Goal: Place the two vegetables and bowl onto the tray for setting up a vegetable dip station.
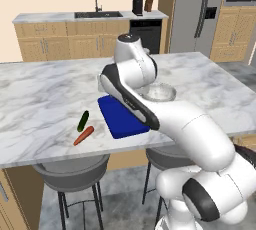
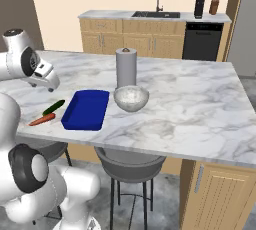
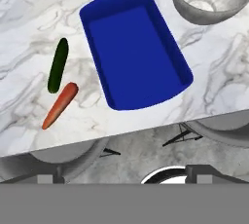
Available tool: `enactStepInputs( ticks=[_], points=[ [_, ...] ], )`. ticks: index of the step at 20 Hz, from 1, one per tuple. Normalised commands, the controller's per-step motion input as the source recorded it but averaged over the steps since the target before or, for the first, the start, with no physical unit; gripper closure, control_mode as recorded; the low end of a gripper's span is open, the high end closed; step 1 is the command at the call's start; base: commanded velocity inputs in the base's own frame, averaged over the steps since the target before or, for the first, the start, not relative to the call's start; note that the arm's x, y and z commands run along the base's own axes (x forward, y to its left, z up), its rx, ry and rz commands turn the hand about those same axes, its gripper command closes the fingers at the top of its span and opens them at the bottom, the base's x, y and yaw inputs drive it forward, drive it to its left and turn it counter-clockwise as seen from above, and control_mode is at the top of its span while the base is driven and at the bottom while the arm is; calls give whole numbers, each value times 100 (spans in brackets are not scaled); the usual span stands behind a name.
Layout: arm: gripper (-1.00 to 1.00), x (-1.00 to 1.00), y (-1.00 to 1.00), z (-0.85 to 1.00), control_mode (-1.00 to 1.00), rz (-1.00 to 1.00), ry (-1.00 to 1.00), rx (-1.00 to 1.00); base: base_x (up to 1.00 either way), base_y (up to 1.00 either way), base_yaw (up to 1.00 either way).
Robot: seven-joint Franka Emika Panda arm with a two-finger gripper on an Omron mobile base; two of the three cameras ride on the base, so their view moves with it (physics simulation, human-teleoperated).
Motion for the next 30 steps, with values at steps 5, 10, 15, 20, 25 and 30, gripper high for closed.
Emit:
enactStepInputs(
  ticks=[5,10,15,20,25,30],
  points=[
    [-100,80,47,-17,-100,-13,10,7,0,0,0],
    [-100,69,27,-39,-100,-10,8,6,0,0,0],
    [-100,68,34,-40,-100,-8,3,0,0,0,0],
    [-100,46,31,-38,-100,-6,0,0,0,0,0],
    [-100,44,16,-37,-100,-3,2,1,0,0,0],
    [-100,31,6,-50,-100,0,0,0,0,0,0]
  ],
)
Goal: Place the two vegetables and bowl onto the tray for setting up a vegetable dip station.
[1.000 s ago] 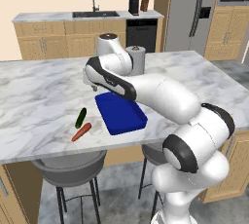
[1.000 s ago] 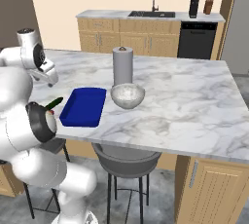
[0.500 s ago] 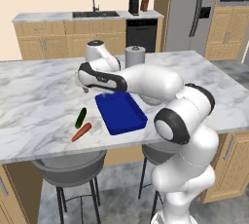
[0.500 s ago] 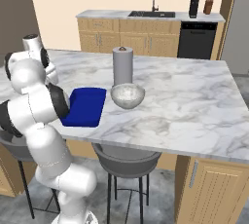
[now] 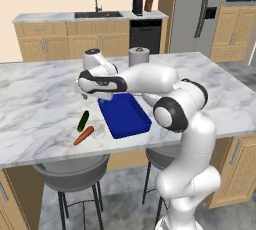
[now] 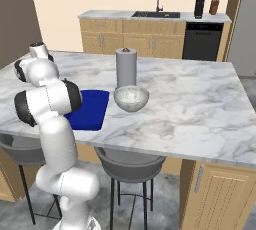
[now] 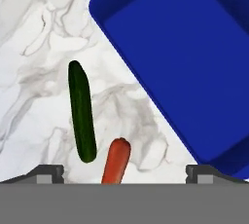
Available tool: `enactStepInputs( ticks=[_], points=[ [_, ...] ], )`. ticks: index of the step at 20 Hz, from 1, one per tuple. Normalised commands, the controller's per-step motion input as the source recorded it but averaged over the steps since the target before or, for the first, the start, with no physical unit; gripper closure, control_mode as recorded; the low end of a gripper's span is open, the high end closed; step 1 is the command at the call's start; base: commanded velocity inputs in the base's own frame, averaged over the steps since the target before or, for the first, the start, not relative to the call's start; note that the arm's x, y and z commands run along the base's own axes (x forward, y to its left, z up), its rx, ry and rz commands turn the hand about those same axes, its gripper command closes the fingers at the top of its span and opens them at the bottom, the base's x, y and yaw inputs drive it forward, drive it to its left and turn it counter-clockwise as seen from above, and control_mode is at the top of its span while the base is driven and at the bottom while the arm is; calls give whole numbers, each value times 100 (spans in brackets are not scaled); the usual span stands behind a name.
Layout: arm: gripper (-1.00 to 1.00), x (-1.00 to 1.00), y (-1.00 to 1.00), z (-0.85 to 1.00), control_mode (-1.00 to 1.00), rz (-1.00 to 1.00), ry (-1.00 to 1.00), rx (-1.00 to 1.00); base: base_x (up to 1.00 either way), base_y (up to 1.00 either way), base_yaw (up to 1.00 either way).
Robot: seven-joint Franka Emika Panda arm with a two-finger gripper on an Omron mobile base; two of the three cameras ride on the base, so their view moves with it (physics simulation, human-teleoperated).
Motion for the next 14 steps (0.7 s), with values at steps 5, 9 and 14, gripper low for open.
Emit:
enactStepInputs(
  ticks=[5,9,14],
  points=[
    [-100,19,5,-41,-100,-1,0,0,0,0,0],
    [-100,13,7,-29,-100,0,0,1,0,0,0],
    [-100,10,8,-25,-100,0,0,3,0,0,0]
  ],
)
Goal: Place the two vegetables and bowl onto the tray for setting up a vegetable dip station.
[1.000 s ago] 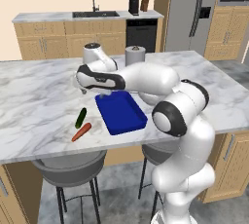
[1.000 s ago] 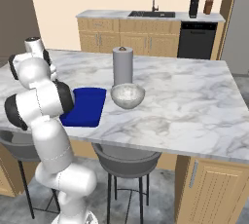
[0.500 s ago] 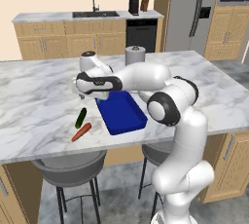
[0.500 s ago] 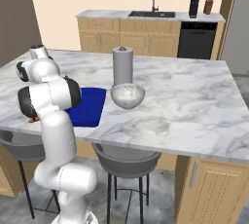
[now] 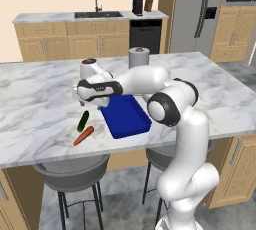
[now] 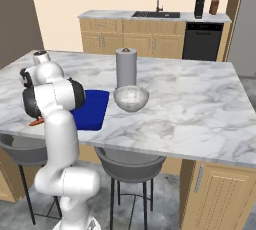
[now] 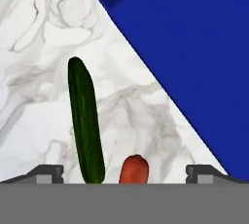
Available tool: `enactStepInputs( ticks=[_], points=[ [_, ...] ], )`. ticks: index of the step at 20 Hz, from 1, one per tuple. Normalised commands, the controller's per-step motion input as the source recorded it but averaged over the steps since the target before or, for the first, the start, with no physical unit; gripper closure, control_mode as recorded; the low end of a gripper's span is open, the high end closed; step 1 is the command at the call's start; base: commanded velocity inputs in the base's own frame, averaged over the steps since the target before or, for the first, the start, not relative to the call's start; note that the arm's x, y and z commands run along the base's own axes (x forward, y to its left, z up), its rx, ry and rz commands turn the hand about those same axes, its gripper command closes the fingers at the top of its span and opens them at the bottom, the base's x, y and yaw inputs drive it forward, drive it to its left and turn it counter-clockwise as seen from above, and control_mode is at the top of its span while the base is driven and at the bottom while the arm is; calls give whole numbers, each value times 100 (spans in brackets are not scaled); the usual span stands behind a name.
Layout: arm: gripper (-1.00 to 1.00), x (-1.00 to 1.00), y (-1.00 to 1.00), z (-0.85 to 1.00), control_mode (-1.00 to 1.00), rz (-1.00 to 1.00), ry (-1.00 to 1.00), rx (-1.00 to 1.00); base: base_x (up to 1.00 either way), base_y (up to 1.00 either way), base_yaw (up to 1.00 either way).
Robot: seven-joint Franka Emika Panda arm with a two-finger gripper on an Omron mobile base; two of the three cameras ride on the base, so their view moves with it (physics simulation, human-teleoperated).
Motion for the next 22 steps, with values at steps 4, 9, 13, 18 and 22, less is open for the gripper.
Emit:
enactStepInputs(
  ticks=[4,9,13,18,22],
  points=[
    [-100,6,14,-22,-100,0,0,0,0,0,0],
    [-100,13,10,-33,-100,0,0,0,0,0,0],
    [-100,22,2,-36,-100,0,0,1,0,0,0],
    [-100,28,5,-25,-100,0,0,1,0,0,0],
    [-100,23,19,-13,-100,0,0,0,0,0,0]
  ],
)
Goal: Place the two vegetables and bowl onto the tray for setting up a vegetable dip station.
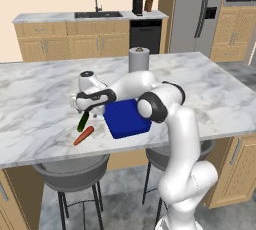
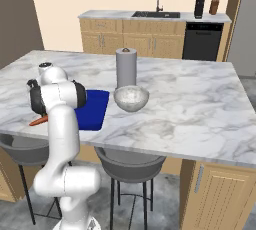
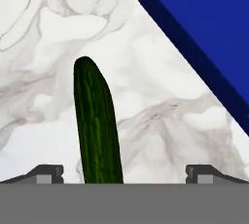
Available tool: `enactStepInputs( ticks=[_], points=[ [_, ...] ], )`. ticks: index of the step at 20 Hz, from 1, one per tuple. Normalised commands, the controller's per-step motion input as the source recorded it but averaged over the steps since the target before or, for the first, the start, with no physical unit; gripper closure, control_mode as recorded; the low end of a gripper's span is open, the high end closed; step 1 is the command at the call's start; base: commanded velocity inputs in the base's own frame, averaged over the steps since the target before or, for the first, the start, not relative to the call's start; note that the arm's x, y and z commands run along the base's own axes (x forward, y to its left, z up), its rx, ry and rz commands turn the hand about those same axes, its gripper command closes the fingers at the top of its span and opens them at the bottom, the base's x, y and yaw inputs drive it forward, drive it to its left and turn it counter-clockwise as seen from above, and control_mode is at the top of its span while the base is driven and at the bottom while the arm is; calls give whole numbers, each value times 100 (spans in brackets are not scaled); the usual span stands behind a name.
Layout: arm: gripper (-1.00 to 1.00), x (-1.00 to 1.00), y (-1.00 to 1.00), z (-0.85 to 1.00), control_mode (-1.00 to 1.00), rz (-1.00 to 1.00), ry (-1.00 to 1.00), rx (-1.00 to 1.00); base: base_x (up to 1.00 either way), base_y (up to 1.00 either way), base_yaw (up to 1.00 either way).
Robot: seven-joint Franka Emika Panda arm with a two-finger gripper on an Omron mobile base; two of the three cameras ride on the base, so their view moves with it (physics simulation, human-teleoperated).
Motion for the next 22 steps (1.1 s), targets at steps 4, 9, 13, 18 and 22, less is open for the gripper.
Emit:
enactStepInputs(
  ticks=[4,9,13,18,22],
  points=[
    [-100,17,30,-11,-100,0,0,0,0,0,0],
    [-100,20,27,-15,-100,0,0,0,0,0,0],
    [-100,17,10,-47,-100,0,0,0,0,0,0],
    [-100,6,-3,-34,-100,0,0,0,0,0,0],
    [-100,6,0,-18,-100,0,0,0,0,0,0]
  ],
)
